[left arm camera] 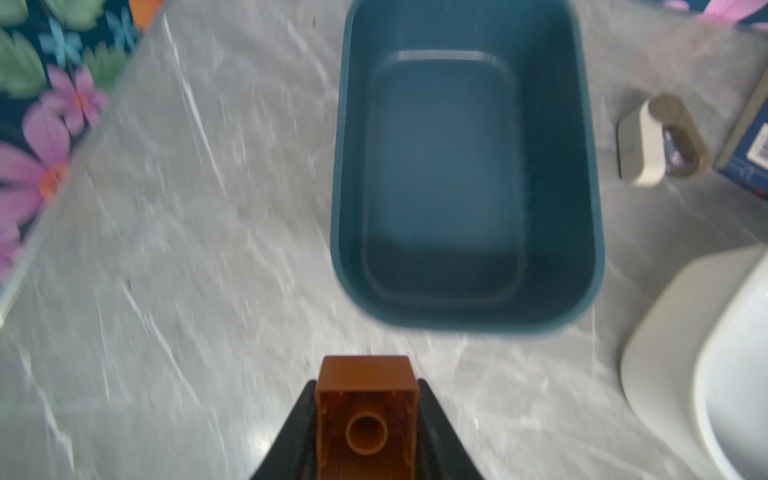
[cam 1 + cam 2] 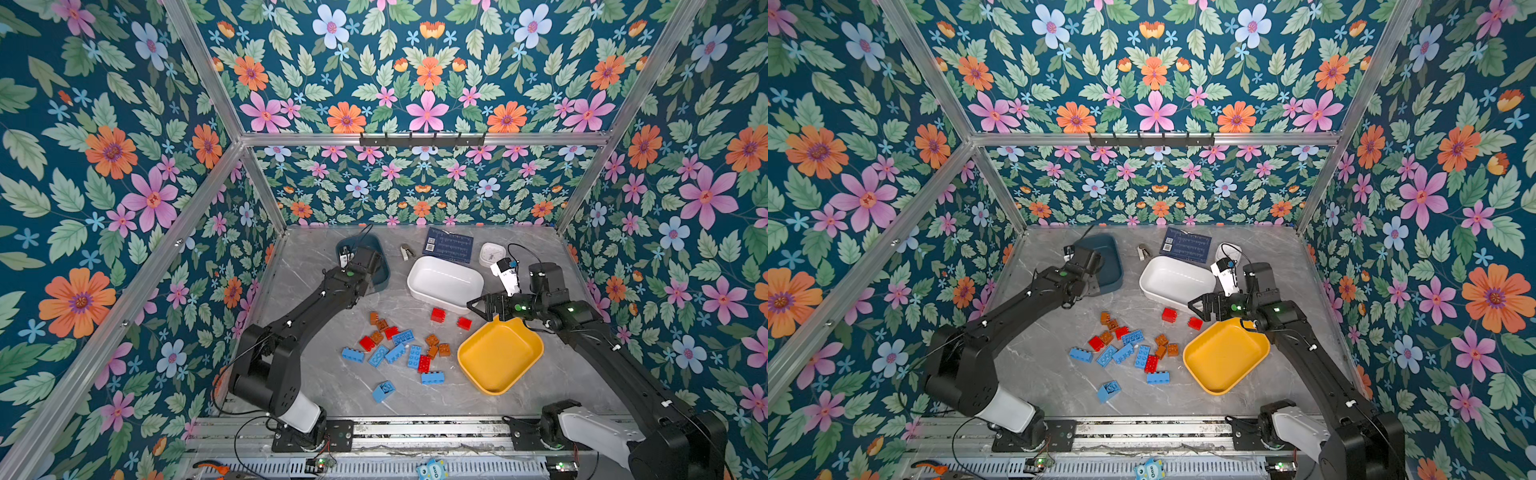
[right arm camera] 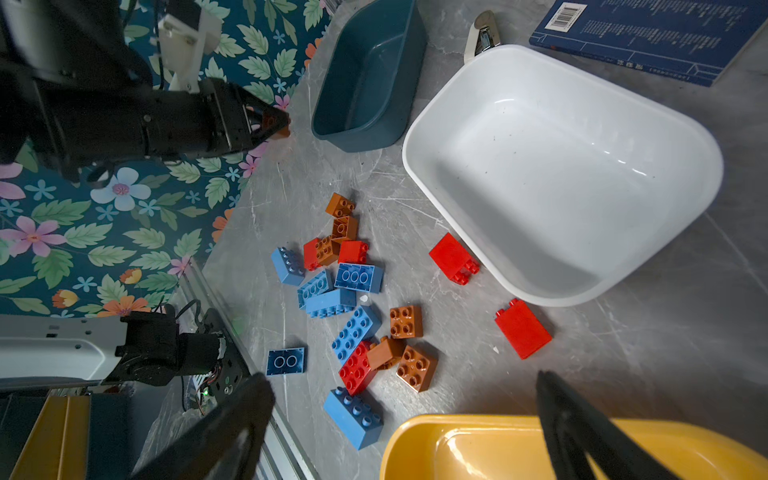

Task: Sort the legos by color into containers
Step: 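Carry the orange-brown brick with the left gripper and drop it into the teal tub, then grasp another orange-brown brick from the pile with the left gripper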

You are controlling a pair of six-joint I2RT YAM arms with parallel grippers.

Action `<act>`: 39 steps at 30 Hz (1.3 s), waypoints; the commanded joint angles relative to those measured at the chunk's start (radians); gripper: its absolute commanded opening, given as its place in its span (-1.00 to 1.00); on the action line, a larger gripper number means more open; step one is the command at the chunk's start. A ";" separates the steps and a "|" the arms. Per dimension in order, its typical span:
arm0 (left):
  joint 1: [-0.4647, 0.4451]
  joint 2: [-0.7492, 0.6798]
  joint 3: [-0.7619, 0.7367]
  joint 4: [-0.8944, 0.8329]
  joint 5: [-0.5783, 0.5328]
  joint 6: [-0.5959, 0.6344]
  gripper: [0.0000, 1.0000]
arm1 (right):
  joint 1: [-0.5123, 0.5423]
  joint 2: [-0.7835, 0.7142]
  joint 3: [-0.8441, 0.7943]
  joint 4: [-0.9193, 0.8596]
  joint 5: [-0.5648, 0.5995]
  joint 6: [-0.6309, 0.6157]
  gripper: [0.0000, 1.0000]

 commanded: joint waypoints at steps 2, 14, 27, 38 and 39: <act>0.062 0.117 0.119 0.080 0.007 0.199 -0.38 | 0.000 0.004 -0.001 0.049 -0.021 0.024 0.98; 0.160 0.452 0.392 0.147 0.048 0.285 -0.22 | 0.000 0.010 -0.031 0.058 0.013 0.026 0.98; 0.151 0.313 0.326 0.069 0.155 0.264 0.81 | 0.000 0.012 -0.042 0.044 0.024 0.018 0.98; -0.068 -0.025 -0.090 0.080 0.252 0.088 0.77 | 0.000 0.014 -0.036 0.024 0.011 0.009 0.98; -0.081 -0.030 -0.114 0.083 0.251 0.084 0.74 | 0.000 0.012 -0.038 0.024 0.011 0.009 0.98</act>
